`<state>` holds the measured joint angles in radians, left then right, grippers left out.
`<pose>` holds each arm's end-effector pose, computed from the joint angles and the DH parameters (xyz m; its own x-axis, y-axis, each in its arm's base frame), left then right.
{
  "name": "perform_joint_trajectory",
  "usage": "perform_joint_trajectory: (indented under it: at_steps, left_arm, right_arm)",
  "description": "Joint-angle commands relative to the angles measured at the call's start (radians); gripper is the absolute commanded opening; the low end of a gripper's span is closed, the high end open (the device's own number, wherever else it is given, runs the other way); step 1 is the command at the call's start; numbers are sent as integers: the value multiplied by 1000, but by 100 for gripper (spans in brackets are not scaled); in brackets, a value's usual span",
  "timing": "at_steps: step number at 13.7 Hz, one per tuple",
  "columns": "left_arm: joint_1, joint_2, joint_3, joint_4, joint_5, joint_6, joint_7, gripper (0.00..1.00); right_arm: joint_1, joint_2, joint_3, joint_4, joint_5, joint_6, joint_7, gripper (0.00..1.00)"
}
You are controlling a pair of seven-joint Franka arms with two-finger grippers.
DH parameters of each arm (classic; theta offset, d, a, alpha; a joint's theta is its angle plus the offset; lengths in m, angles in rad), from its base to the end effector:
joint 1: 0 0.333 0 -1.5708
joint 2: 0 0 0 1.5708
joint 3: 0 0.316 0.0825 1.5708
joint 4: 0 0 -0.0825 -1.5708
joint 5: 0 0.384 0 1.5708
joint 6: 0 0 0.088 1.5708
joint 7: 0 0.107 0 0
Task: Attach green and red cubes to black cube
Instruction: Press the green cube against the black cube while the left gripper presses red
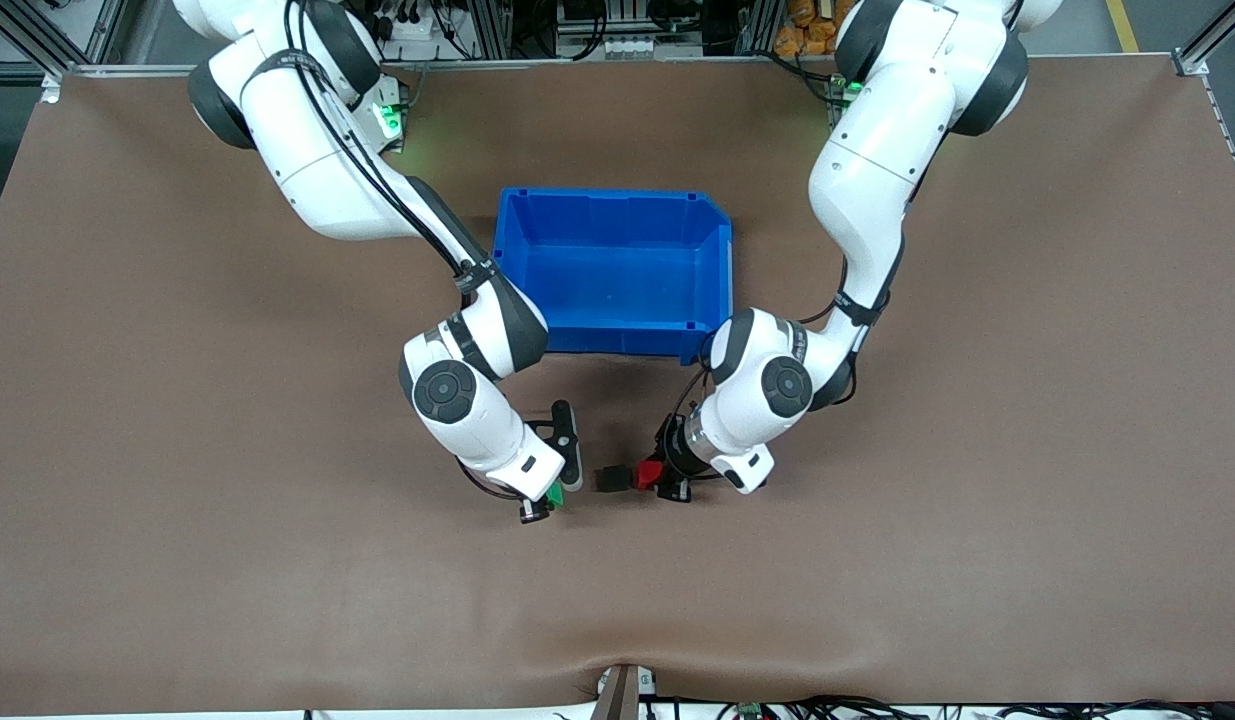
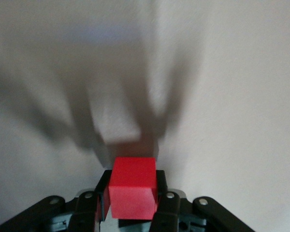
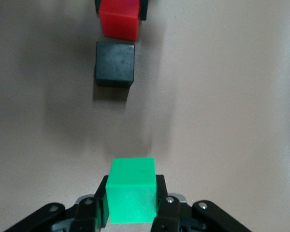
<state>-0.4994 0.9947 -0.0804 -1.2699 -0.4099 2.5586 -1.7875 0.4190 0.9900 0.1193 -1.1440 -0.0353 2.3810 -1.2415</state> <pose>0.6589 -0.4034 0.1771 0.0323 0.9135 -0.4055 0.9911 0.0231 0.1309 0.6941 0.3775 0.2230 -0.1784 0.9730 0.1463 0.9663 0.1452 0.2127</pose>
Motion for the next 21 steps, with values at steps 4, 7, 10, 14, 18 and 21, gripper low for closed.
perform_joint_trajectory:
  at_steps: [4,7,10,14,18,21]
  left_arm:
    - [-14,78,2,112,-3,-3,-76,0]
    - [-28,78,1,112,-3,-3,-90,0]
    - [-39,78,7,110,-3,0,-84,0]
    - [-54,74,14,99,8,-4,-64,0]
    - [-57,65,19,86,16,-44,-55,36]
    - [-48,55,18,86,74,-83,-53,100]
  right_arm:
    - [6,27,-12,44,8,3,25,0]
    - [6,27,-12,44,8,3,24,0]
    - [6,27,-12,44,8,3,22,0]
    - [9,26,-12,43,9,0,27,0]
    - [20,27,-7,43,11,3,83,0]
    - [43,27,-9,41,8,-5,204,0]
